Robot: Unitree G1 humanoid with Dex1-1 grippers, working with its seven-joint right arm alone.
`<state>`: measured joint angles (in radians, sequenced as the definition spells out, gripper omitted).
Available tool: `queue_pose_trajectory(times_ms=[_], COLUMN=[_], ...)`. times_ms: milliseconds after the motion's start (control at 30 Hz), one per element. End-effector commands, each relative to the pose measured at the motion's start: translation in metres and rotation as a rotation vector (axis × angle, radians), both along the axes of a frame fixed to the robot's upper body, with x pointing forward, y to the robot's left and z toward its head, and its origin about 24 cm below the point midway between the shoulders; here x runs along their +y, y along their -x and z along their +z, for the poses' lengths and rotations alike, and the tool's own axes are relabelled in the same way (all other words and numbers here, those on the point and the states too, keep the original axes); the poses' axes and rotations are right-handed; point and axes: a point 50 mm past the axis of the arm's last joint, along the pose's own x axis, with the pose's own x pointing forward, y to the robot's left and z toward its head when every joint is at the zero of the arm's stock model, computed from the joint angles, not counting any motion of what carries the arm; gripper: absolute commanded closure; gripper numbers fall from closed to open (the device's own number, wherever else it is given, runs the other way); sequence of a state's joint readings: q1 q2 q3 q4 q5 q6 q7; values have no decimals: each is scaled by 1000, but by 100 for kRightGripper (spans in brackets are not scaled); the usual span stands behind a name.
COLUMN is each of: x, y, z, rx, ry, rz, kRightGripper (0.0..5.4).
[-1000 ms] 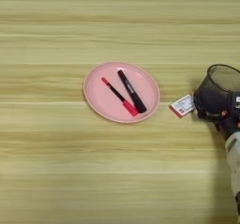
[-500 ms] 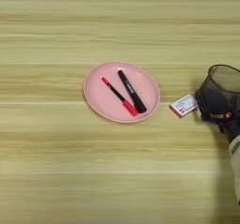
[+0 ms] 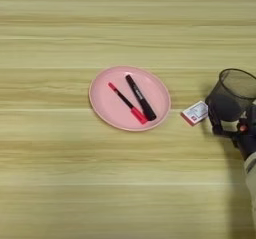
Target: Move the objects on the table
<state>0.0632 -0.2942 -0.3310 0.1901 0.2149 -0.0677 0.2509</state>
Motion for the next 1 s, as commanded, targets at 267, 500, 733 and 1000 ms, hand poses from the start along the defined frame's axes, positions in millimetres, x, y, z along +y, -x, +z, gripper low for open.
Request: queue_pose_trajectory(times_ms=[267,500,733,1000], x=[6,18,33,50], y=[5,25,28,27], z=[11,5,2,-6], rx=[-4,49,94,132], ry=[21,-11,-14,3], rz=[50,85,190,302], kRightGripper=[4,4,4,4])
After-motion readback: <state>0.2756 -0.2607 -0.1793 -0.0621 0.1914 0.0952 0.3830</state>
